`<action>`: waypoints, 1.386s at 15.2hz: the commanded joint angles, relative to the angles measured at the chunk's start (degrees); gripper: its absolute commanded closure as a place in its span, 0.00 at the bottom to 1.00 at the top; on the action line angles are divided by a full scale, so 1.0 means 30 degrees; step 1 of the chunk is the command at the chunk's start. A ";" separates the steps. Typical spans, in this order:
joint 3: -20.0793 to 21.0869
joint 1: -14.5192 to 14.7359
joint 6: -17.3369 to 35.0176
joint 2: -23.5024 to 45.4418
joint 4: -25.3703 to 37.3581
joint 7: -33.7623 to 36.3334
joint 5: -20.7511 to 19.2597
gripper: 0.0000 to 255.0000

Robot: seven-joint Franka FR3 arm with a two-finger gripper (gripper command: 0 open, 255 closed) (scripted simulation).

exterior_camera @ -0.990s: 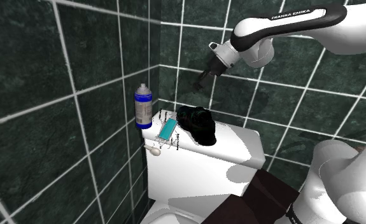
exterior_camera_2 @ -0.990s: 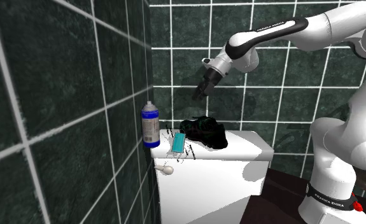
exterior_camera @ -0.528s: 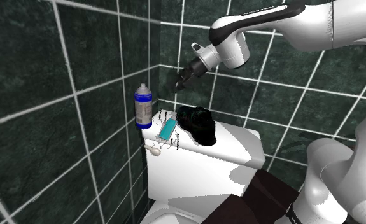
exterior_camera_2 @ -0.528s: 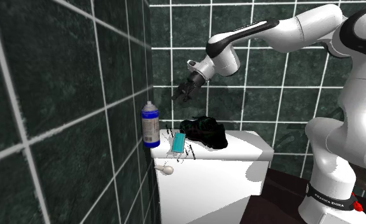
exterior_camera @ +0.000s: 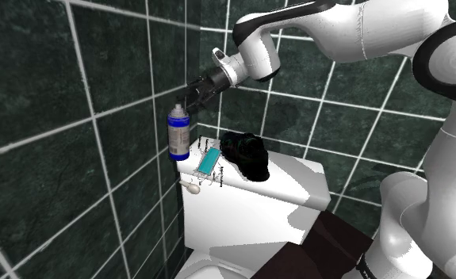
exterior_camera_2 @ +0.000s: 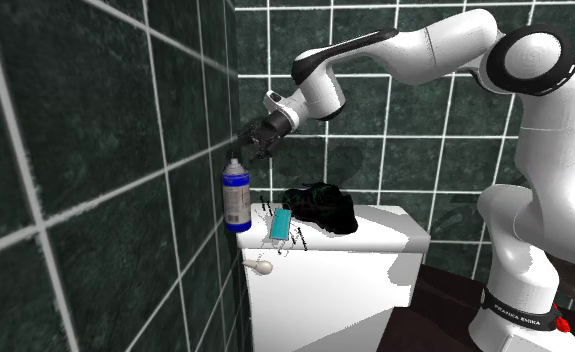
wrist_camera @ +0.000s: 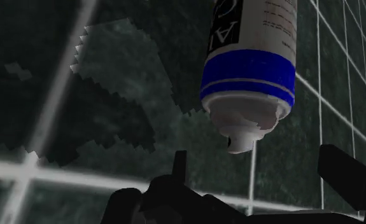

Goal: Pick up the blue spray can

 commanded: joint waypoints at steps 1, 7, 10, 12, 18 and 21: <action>0.0110 -0.0088 -0.0938 0.0901 0.0954 -0.1360 0.1033 0.00; 0.0221 -0.0174 -0.0555 0.1344 0.0143 -0.2663 0.1919 0.00; 0.0243 -0.0194 -0.0472 0.1480 -0.0049 -0.3009 0.2164 0.00; 0.0249 -0.0185 -0.0453 0.1468 -0.0073 -0.3017 0.2169 1.00; 0.0247 -0.0182 -0.0455 0.1446 -0.0078 -0.3002 0.2149 1.00; 0.0226 -0.0178 -0.0523 0.1393 0.0071 -0.2790 0.2008 1.00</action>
